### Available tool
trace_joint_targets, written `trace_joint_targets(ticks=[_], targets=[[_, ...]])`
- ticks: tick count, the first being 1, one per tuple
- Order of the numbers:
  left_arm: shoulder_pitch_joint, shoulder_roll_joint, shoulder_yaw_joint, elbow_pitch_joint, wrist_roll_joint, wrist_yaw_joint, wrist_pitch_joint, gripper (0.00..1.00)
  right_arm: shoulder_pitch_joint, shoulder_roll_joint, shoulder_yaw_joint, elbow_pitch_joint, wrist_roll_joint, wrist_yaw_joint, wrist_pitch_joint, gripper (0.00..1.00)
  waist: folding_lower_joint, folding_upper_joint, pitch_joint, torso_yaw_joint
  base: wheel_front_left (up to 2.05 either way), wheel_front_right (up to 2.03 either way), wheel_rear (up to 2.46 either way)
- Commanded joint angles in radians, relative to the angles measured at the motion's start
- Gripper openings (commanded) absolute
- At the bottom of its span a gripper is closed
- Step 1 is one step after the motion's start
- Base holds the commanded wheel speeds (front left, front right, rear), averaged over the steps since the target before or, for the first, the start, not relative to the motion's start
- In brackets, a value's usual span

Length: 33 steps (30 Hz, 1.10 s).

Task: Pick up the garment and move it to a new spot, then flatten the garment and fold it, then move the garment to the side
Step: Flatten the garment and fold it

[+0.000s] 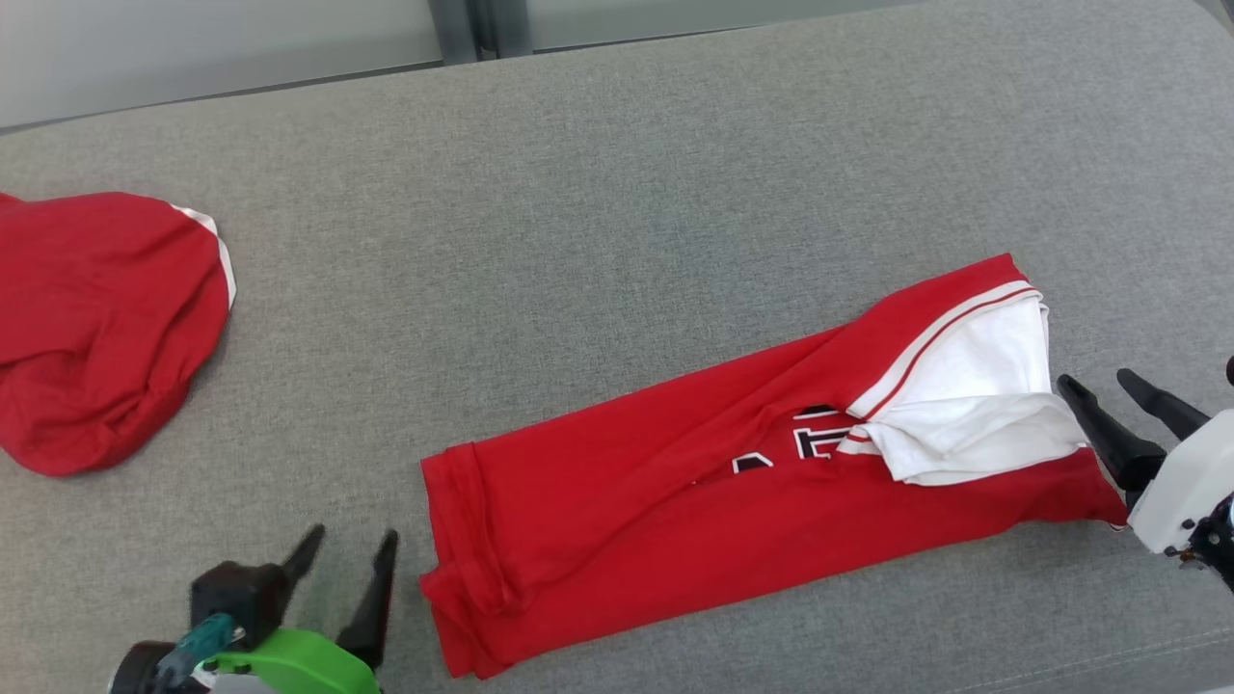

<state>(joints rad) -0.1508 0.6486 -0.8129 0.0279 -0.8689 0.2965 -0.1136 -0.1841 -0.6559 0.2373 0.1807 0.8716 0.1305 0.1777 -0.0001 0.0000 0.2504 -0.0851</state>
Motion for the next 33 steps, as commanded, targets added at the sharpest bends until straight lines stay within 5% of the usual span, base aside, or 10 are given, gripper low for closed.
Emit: trace_joint_targets(ticks=[1, 4, 9, 14, 20, 30, 32, 33], targets=[[0.030, -0.017, 0.039, 0.007, 0.019, 0.045, -0.077, 1.00, 0.010, 0.005, -0.028, 0.000, 0.004, 0.000, 0.008, 1.00, 0.0001, 0.0000, -0.006, 0.004, 0.00, 0.00, 0.00], [0.066, -0.074, 0.109, 0.009, 0.063, 0.105, -0.145, 1.00, -0.015, 0.024, -0.092, 0.030, -0.041, 0.000, 0.037, 1.00, 0.0001, 0.0000, -0.004, 0.020, 0.00, 0.00, 0.00], [0.117, -0.231, 0.276, -0.052, 0.271, 0.114, -0.151, 1.00, -0.050, 0.070, -0.093, 0.086, -0.111, 0.000, 0.147, 1.00, 0.0001, 0.0000, 0.003, 0.069, 0.00, 0.00, 0.00], [0.173, -0.395, 0.402, -0.067, 0.459, 0.031, -0.152, 1.00, -0.085, 0.113, -0.090, 0.178, -0.191, 0.000, 0.217, 1.00, 0.0001, 0.0000, 0.013, 0.114, 0.00, 0.00, 0.00], [0.218, -0.519, 0.523, -0.030, 0.565, -0.101, -0.152, 1.00, -0.099, 0.124, -0.103, 0.273, -0.271, -0.001, 0.253, 1.00, 0.0001, 0.0000, 0.013, 0.153, 0.00, 0.00, 0.00], [0.255, -0.590, 0.645, 0.010, 0.652, -0.229, -0.152, 1.00, -0.035, 0.165, -0.090, 0.268, -0.180, 0.003, 0.350, 1.00, 0.0001, 0.0000, -0.004, 0.175, 0.00, 0.00, 0.00], [0.257, -0.594, 0.658, 0.015, 0.658, -0.241, -0.152, 1.00, -0.024, 0.173, -0.076, 0.249, -0.134, 0.004, 0.370, 0.07, 0.0001, 0.0000, -0.006, 0.175, 0.00, 0.00, 0.00], [0.258, -0.596, 0.662, 0.017, 0.660, -0.245, -0.152, 1.00, -0.020, 0.172, -0.075, 0.239, -0.113, 0.004, 0.372, 0.00, 0.0001, 0.0000, -0.007, 0.174, 0.00, 0.00, 0.00]])
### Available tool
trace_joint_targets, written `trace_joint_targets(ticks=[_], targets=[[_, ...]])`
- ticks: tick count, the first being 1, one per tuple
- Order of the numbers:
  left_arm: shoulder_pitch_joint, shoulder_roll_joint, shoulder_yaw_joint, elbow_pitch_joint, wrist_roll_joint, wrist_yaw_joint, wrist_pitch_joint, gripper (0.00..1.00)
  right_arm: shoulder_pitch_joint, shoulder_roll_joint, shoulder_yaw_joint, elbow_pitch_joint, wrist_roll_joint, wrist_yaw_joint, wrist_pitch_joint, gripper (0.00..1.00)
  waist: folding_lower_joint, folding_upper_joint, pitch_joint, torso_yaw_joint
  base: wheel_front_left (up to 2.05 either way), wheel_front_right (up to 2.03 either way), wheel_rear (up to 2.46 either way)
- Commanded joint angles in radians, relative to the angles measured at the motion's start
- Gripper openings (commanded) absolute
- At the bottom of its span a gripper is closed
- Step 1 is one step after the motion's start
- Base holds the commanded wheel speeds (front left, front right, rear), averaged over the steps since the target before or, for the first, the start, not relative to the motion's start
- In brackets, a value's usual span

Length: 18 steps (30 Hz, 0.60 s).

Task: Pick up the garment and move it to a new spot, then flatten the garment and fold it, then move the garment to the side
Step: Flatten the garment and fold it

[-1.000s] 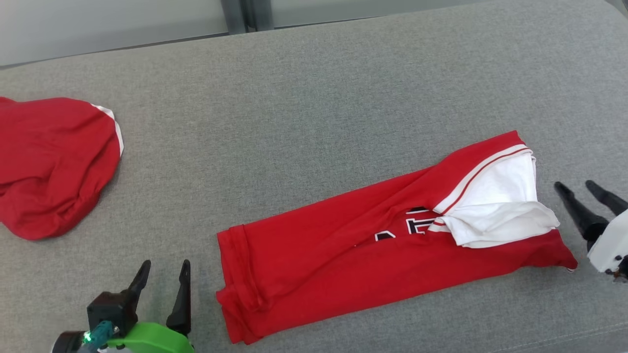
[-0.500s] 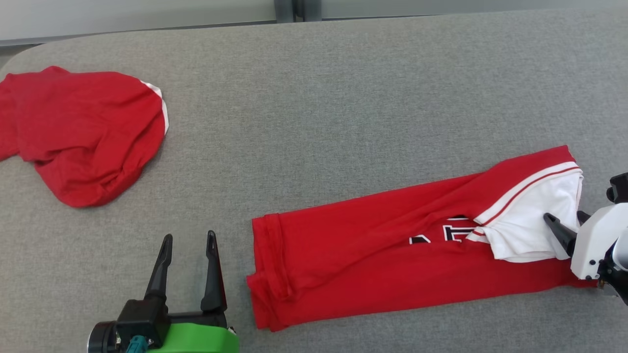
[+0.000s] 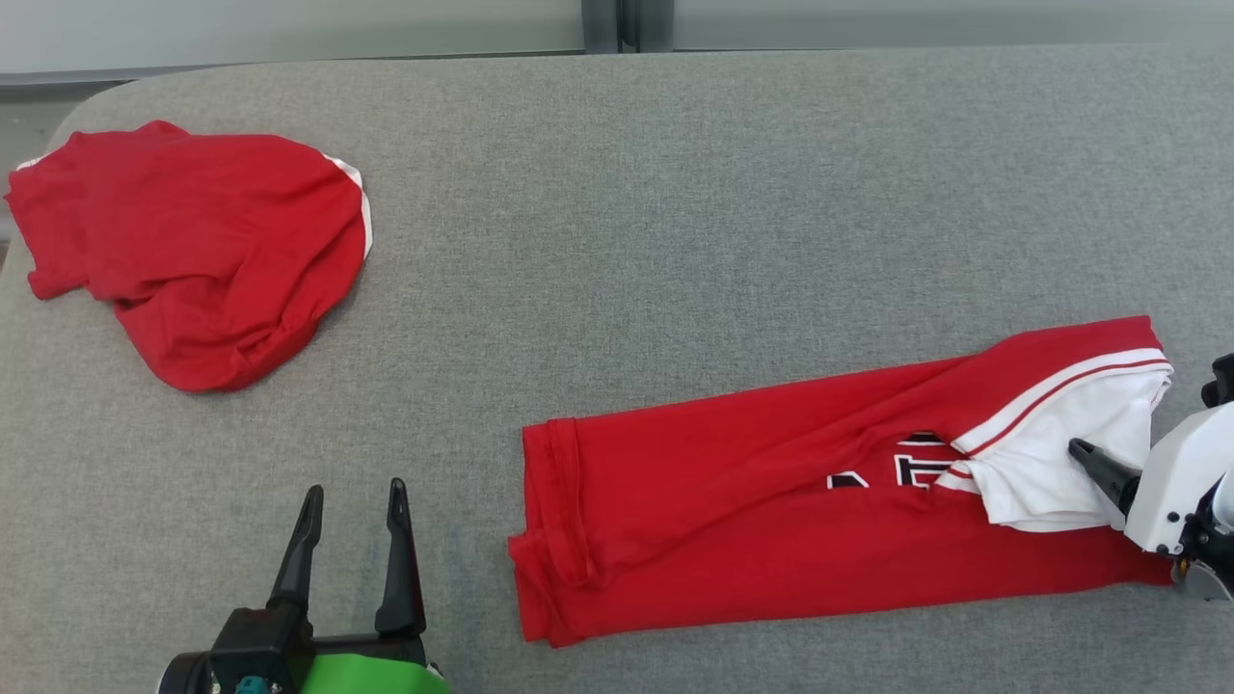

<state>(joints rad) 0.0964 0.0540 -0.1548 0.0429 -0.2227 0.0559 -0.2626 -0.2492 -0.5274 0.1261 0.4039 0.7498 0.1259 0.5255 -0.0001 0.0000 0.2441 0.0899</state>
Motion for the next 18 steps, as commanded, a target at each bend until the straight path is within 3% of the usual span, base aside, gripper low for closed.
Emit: trace_joint_targets(ticks=[1, 9, 18], targets=[[0.012, -0.002, 0.008, 0.004, 0.015, -0.007, -0.003, 1.00, 0.047, 0.039, 0.032, 0.005, 0.034, 0.009, 0.022, 0.00, 0.0001, 0.0000, -0.002, -0.001, 0.00, 0.00, 0.00], [0.015, -0.003, 0.007, 0.012, -0.018, -0.012, -0.003, 1.00, 0.009, -0.045, -0.115, 0.037, 0.158, 0.004, 0.000, 0.00, 0.0001, 0.0000, -0.003, -0.008, 0.00, 0.00, 0.00], [0.004, -0.003, 0.020, 0.013, -0.022, -0.020, -0.003, 1.00, 0.049, -0.238, -0.338, 0.109, 0.132, 0.004, -0.002, 0.00, 0.0001, 0.0000, 0.005, 0.010, 0.00, 0.00, 0.00]])
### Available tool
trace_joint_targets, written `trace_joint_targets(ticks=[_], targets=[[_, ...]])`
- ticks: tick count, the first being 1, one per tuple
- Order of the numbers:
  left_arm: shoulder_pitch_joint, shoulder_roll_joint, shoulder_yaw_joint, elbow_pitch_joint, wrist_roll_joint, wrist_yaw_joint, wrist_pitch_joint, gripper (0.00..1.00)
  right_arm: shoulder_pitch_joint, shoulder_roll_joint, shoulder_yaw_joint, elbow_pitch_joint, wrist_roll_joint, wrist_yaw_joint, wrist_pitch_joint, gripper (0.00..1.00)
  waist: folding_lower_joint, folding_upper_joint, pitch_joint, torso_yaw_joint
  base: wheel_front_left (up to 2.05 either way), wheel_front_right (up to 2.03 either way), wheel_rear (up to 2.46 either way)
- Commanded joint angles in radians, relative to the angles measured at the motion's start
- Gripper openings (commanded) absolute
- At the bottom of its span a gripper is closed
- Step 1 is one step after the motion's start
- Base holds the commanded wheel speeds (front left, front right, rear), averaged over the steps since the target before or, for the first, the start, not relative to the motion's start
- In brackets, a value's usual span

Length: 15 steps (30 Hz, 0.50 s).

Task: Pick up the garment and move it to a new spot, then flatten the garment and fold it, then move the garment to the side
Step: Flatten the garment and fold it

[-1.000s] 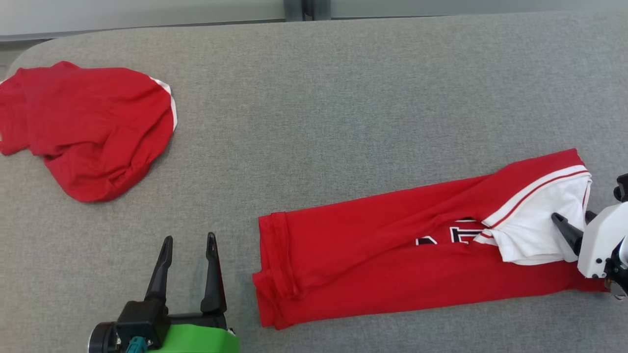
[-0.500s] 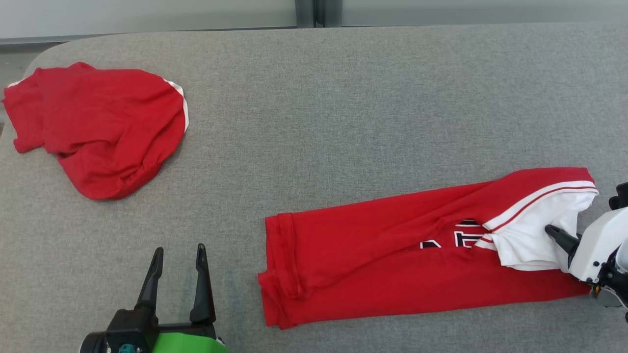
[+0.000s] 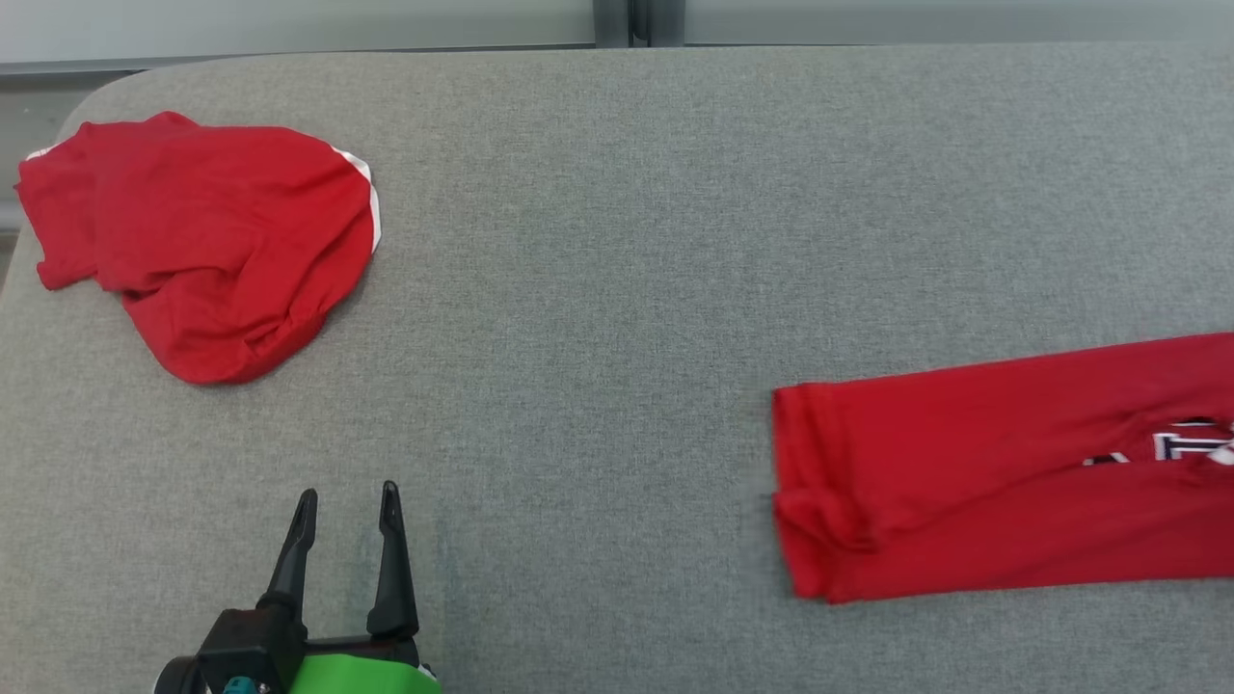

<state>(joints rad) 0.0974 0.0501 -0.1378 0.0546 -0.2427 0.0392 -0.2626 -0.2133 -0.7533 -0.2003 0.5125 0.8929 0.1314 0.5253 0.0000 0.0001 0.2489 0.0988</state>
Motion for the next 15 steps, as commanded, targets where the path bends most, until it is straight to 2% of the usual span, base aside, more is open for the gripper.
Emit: trace_joint_targets(ticks=[1, 4, 6, 10, 12, 15], targets=[[0.004, 0.001, 0.004, 0.002, -0.006, -0.006, -0.003, 1.00, 0.024, -0.033, -0.027, -0.007, -0.019, -0.001, 0.007, 0.00, 0.0000, -0.0001, -0.001, 0.002, 0.00, 0.00, 0.00], [0.008, 0.001, 0.003, 0.004, -0.020, -0.007, -0.003, 1.00, 0.056, -0.078, -0.055, -0.080, -0.036, -0.001, 0.032, 0.00, 0.0000, -0.0001, -0.010, -0.002, 0.00, 0.00, 0.00], [0.014, 0.001, -0.002, 0.006, -0.031, -0.007, -0.003, 1.00, 0.080, -0.079, -0.043, -0.175, -0.021, -0.001, 0.054, 0.00, 0.0000, -0.0001, -0.021, -0.008, 0.00, 0.00, 0.00], [0.020, 0.001, -0.011, 0.012, -0.047, 0.003, -0.003, 1.00, 0.116, -0.028, 0.009, -0.389, 0.018, -0.001, 0.094, 0.00, 0.0000, -0.0001, -0.030, -0.038, 0.00, 0.00, 0.00], [0.010, 0.002, -0.009, 0.015, -0.059, 0.013, -0.003, 1.00, 0.122, 0.029, 0.058, -0.482, 0.028, 0.000, 0.111, 0.00, 0.0000, -0.0001, -0.033, -0.053, 0.00, 0.00, 0.00], [-0.015, 0.002, -0.008, 0.021, -0.071, 0.024, -0.003, 1.00, 0.126, 0.115, 0.134, -0.558, -0.007, -0.001, 0.124, 0.00, 0.0000, -0.0001, -0.034, -0.068, 0.00, 0.00, 0.00]])
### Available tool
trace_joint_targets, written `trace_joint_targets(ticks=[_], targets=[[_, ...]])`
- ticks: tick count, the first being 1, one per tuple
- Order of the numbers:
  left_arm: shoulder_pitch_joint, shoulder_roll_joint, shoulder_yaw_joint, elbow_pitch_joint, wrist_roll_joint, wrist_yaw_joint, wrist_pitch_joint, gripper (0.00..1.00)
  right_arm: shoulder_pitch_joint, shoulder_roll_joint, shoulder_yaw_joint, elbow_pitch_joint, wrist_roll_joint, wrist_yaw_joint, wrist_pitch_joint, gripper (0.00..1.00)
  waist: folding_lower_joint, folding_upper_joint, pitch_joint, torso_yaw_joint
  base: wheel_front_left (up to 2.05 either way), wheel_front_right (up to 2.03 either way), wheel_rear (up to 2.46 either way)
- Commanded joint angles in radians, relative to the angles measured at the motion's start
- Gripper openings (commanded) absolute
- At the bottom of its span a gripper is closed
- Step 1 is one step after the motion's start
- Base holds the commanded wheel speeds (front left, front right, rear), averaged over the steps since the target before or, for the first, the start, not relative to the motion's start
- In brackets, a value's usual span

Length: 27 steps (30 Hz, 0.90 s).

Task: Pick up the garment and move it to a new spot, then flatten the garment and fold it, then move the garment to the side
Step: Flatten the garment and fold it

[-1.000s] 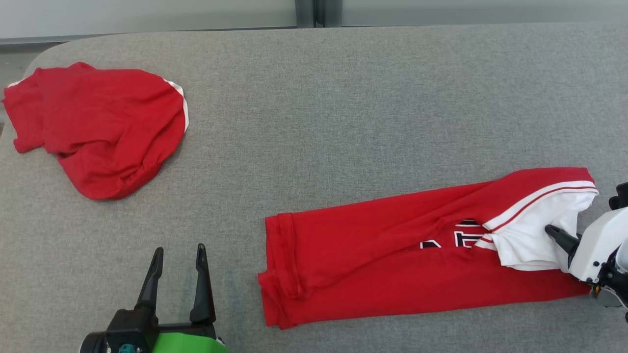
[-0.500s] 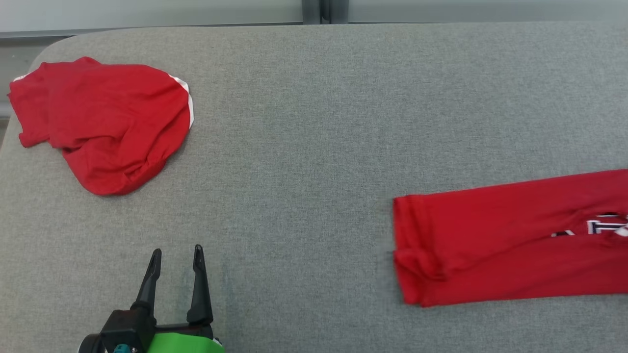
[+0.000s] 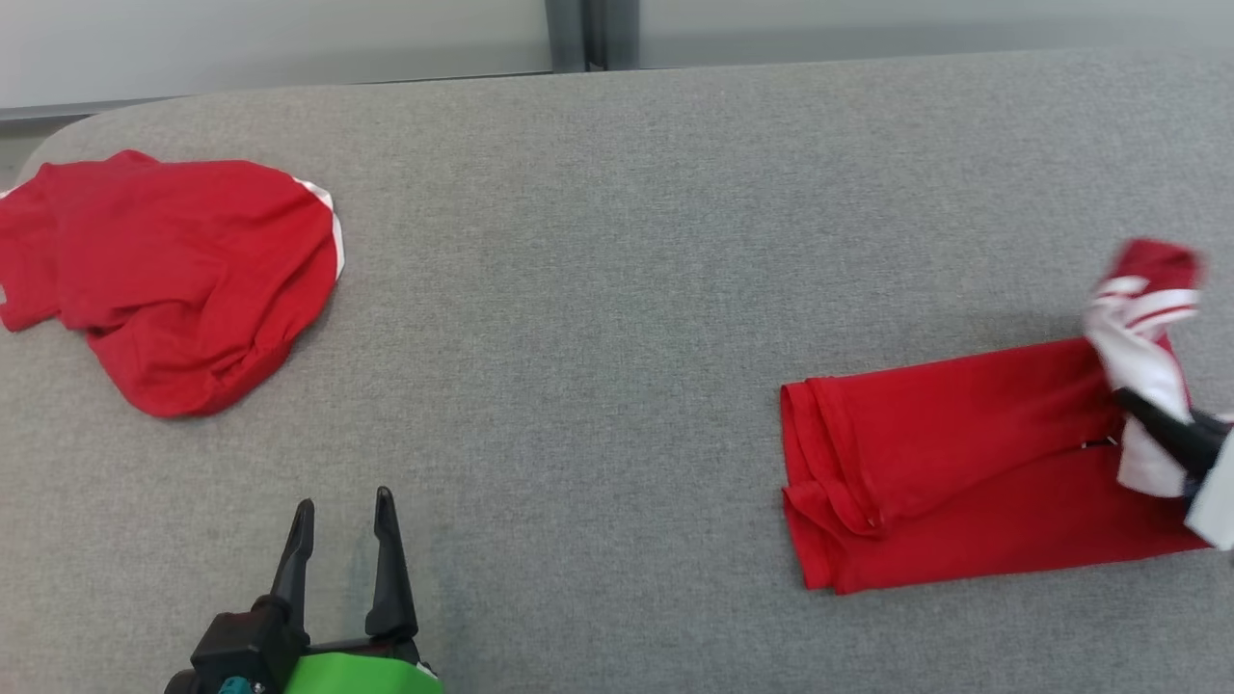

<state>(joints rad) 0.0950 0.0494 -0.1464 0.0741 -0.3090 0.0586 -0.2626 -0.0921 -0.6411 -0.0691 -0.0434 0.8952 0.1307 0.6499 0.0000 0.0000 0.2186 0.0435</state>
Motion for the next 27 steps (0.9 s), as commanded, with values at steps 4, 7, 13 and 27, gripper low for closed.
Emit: trace_joint_targets(ticks=[4, 7, 13, 27], targets=[[-0.032, 0.003, -0.020, 0.022, -0.002, 0.014, -0.003, 1.00, -0.026, 0.157, 0.109, -0.007, -0.062, 0.000, -0.025, 0.00, 0.0000, 0.0000, -0.002, -0.025, 0.00, 0.00, 0.00], [-0.034, 0.002, -0.040, 0.040, -0.011, 0.021, -0.003, 1.00, -0.060, 0.273, 0.161, 0.043, -0.092, 0.000, -0.071, 0.00, 0.0000, 0.0000, -0.004, -0.036, 0.00, 0.00, 0.00], [-0.014, 0.003, -0.078, 0.056, -0.027, 0.034, -0.003, 1.00, -0.090, 0.397, 0.234, 0.133, -0.133, 0.000, -0.138, 0.00, 0.0000, 0.0000, -0.008, -0.037, 0.00, 0.00, 0.00], [0.013, 0.003, -0.046, 0.082, -0.008, 0.020, -0.003, 1.00, -0.052, 0.462, 0.340, 0.117, -0.094, 0.000, -0.241, 1.00, 0.0000, 0.0000, -0.039, -0.025, 0.00, 0.00, 0.00]])
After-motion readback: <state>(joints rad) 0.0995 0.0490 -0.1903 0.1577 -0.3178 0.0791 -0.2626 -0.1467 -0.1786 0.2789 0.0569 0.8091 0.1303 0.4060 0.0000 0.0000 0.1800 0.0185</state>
